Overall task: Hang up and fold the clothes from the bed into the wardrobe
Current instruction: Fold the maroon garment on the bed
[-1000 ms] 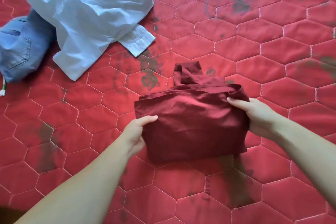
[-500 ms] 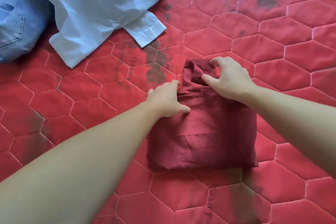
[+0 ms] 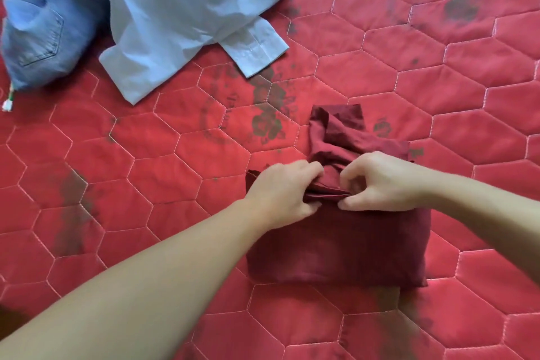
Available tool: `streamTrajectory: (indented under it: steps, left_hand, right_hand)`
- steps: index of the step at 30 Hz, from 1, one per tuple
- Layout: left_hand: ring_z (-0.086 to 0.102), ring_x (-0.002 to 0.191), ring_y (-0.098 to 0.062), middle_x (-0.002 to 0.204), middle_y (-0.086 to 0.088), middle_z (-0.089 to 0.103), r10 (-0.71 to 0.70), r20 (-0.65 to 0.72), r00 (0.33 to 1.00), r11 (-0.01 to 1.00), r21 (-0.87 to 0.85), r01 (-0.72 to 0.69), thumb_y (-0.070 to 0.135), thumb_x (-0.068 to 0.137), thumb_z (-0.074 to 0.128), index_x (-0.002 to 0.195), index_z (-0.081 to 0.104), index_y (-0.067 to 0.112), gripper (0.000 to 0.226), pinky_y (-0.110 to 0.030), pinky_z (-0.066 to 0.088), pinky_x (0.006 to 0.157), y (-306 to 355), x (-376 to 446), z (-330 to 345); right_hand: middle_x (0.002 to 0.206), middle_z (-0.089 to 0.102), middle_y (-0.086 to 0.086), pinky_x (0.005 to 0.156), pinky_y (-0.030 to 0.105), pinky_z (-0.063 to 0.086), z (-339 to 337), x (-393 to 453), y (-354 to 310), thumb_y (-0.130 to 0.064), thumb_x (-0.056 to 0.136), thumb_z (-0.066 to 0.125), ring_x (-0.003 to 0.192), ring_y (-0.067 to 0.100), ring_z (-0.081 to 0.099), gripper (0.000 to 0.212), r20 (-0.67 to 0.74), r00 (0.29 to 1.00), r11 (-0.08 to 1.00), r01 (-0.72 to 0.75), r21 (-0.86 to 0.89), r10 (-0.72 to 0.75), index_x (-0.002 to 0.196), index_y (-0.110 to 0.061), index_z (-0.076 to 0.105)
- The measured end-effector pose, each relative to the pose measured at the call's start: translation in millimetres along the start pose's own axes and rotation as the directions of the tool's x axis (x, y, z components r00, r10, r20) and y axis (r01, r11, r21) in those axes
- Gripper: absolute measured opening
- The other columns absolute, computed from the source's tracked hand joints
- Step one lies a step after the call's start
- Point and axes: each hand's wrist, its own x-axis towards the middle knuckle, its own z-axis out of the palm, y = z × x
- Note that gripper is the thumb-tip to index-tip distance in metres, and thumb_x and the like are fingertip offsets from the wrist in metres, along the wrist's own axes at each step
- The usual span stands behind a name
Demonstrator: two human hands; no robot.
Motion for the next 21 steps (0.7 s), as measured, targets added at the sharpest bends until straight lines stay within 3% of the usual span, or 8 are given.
streamTrajectory:
  steps: [2,6,8,10,13,16,18,21]
  left_hand:
    - [0.062,0.098,-0.031,0.104,0.0,0.066,-0.014,0.047,0.999,1.0,0.007,0.014,0.032,0.084,0.062,0.12,0.054,0.025,0.038,-0.04,0.048,0.074,5.8,-1.9,5.1]
    - [0.066,0.085,-0.034,0.093,-0.003,0.066,0.176,0.072,0.982,0.981,0.07,-0.181,0.022,0.082,0.062,0.118,0.061,0.024,0.036,-0.037,0.046,0.062,17.4,-9.2,6.3]
    - [0.066,0.074,-0.034,0.088,-0.004,0.066,0.266,0.102,0.959,0.957,0.09,-0.275,0.021,0.082,0.062,0.119,0.064,0.025,0.037,-0.033,0.04,0.055,22.8,-12.3,5.6]
    - [0.064,0.067,-0.033,0.082,-0.003,0.063,0.31,0.127,0.942,0.94,0.109,-0.324,0.022,0.083,0.058,0.118,0.065,0.026,0.035,-0.029,0.033,0.051,27.9,-16.3,5.1]
    - [0.062,0.067,-0.033,0.081,-0.002,0.058,0.322,0.153,0.934,0.936,0.098,-0.339,0.024,0.087,0.054,0.12,0.063,0.03,0.035,-0.029,0.028,0.051,32.3,-21.2,1.6]
    - [0.062,0.07,-0.034,0.087,-0.001,0.057,0.337,0.178,0.925,0.93,0.093,-0.357,0.027,0.091,0.052,0.125,0.059,0.034,0.036,-0.03,0.027,0.054,36.8,-27.1,-6.9]
    - [0.061,0.066,-0.033,0.086,0.0,0.059,0.348,0.19,0.918,0.924,0.097,-0.371,0.028,0.091,0.053,0.122,0.061,0.033,0.032,-0.03,0.027,0.054,37.1,-29.7,-11.6]
    - [0.054,0.046,-0.027,0.07,0.004,0.058,0.375,0.202,0.905,0.909,0.112,-0.402,0.031,0.084,0.046,0.101,0.07,0.031,0.029,-0.023,0.022,0.047,38.4,-34.2,-19.6]
  right_hand:
    - [0.054,0.058,-0.009,0.057,0.026,0.04,-13.0,4.2,-9.2,-0.036,0.079,0.071,0.053,0.006,0.049,0.025,0.101,0.99,0.975,-0.118,0.187,0.1,0.064,-0.018,0.065]
    - [0.098,0.067,0.0,0.078,0.028,0.047,-31.4,44.0,8.7,-0.056,0.072,0.071,0.095,0.019,0.061,0.043,-0.528,0.769,0.932,-0.297,0.206,0.361,0.095,-0.02,0.068]
    - [0.127,0.054,0.006,0.099,0.042,0.044,-30.6,60.4,15.2,-0.071,0.058,0.07,0.118,0.028,0.053,0.088,-0.431,0.748,0.861,-0.476,0.181,0.504,0.126,-0.017,0.052]
    - [0.124,0.056,0.004,0.099,0.043,0.042,-26.5,70.5,16.8,-0.058,0.064,0.076,0.118,0.029,0.054,0.078,-0.334,0.771,0.839,-0.515,0.175,0.542,0.126,-0.019,0.049]
    - [0.085,0.065,0.003,0.071,0.033,0.045,-19.2,67.8,7.5,-0.023,0.075,0.069,0.09,0.028,0.062,0.014,-0.441,0.828,0.936,-0.279,0.213,0.347,0.086,-0.017,0.063]
    - [0.071,0.054,-0.006,0.065,0.034,0.044,-1.9,43.5,-5.7,-0.023,0.07,0.059,0.075,0.027,0.057,0.008,-0.587,0.81,0.999,0.033,0.007,-0.023,0.078,-0.021,0.06]
    - [0.07,0.051,-0.011,0.061,0.031,0.042,12.9,22.2,-12.0,-0.026,0.065,0.056,0.072,0.023,0.056,0.013,-0.429,0.879,0.974,0.143,-0.175,-0.206,0.077,-0.023,0.057]
    - [0.065,0.05,-0.013,0.059,0.028,0.037,30.4,3.5,-15.3,-0.032,0.075,0.062,0.068,0.014,0.051,0.018,-0.041,0.994,0.964,0.091,-0.249,-0.104,0.067,-0.028,0.046]
